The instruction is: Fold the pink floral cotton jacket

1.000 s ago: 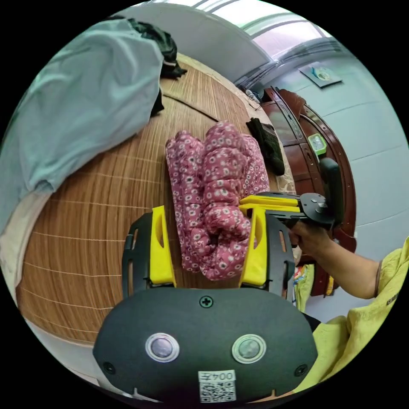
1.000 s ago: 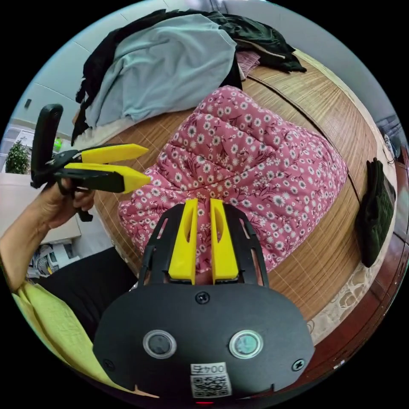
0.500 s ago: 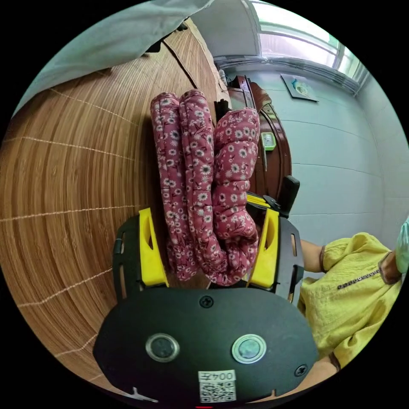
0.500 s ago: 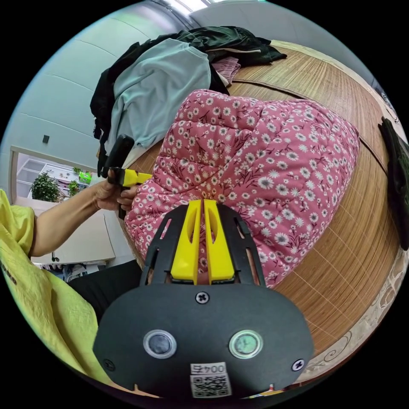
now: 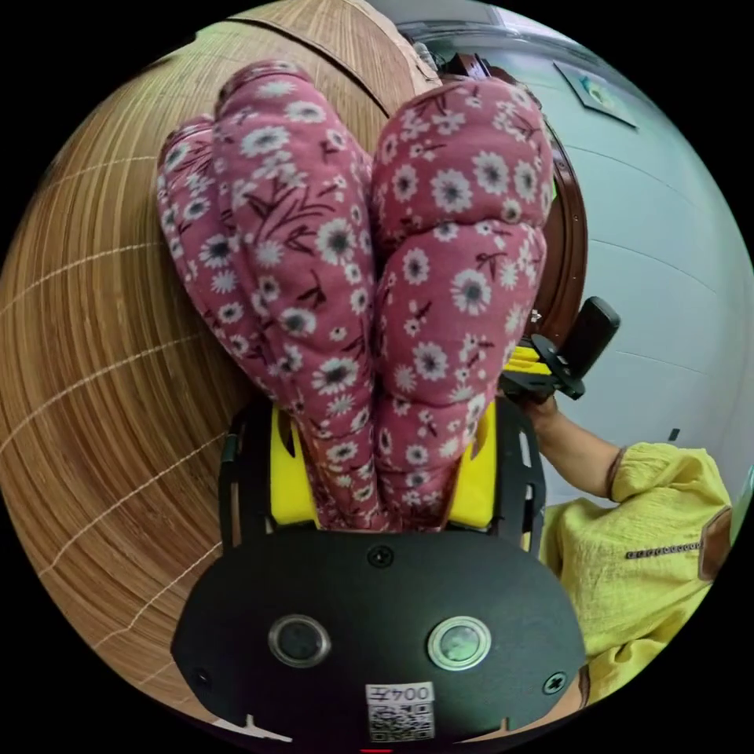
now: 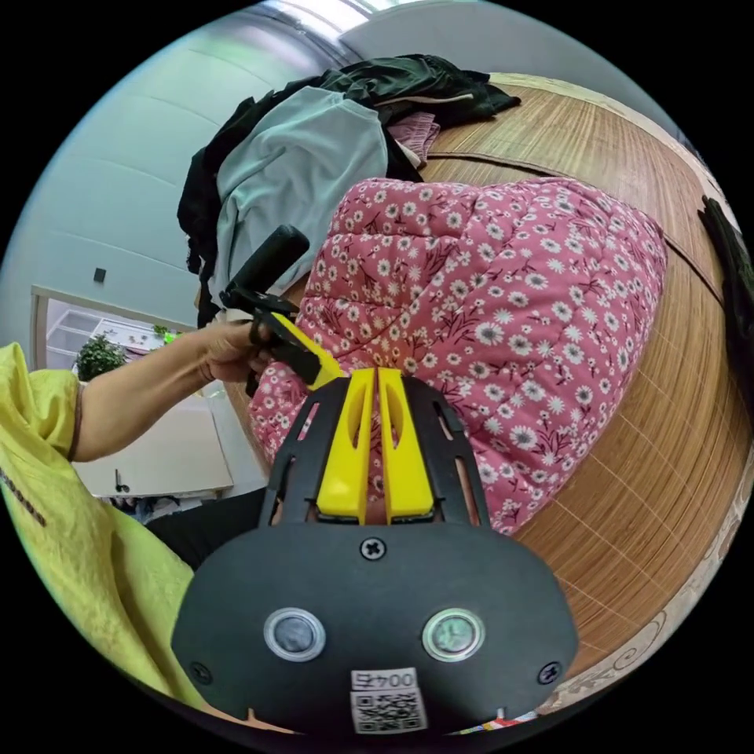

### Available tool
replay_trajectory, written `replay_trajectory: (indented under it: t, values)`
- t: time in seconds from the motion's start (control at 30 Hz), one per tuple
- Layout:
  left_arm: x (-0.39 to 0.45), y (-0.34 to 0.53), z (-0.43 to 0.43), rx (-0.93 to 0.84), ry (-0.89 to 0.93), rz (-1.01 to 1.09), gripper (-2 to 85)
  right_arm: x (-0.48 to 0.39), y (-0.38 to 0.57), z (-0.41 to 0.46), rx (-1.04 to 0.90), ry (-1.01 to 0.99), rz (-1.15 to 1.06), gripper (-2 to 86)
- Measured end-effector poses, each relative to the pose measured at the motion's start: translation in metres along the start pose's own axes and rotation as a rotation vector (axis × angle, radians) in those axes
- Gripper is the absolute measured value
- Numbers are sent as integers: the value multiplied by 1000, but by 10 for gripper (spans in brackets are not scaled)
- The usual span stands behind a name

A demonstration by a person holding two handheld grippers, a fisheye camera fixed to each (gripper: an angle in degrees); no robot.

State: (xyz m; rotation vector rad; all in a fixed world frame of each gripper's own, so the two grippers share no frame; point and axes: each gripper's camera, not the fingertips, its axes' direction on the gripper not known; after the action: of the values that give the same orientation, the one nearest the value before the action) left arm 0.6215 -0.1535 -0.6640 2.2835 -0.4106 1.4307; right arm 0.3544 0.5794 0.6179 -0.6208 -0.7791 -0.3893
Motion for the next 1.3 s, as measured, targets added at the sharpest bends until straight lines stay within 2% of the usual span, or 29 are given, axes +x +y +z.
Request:
replay_trajectory:
  t: [0.1,0.23,0.3,0.43,0.53,0.73,0.87,1.1,1.3]
  values:
    - [-12,0,-4,44,37,-29,251,26,19,-50,102,-151,67,138]
    - [-19,-9,-5,45,40,-29,237,92,76,-112,240,-176,256,228]
    - [-23,-10,-6,55,57,-29,233,122,96,-115,205,-181,309,242]
    - [-36,-10,-8,90,103,-27,222,178,121,-93,163,-429,369,267]
    - [-42,-10,-9,104,135,-19,216,198,122,-80,153,-563,356,271]
    - [-49,-7,-9,123,176,2,209,204,108,-64,86,-677,293,273]
    - [-35,1,-16,171,165,51,201,195,98,-71,54,-648,303,241]
    - [37,14,-37,312,113,121,201,170,87,-153,164,-620,236,218]
    - [125,-70,-70,414,76,327,203,184,19,-276,275,-504,38,222]
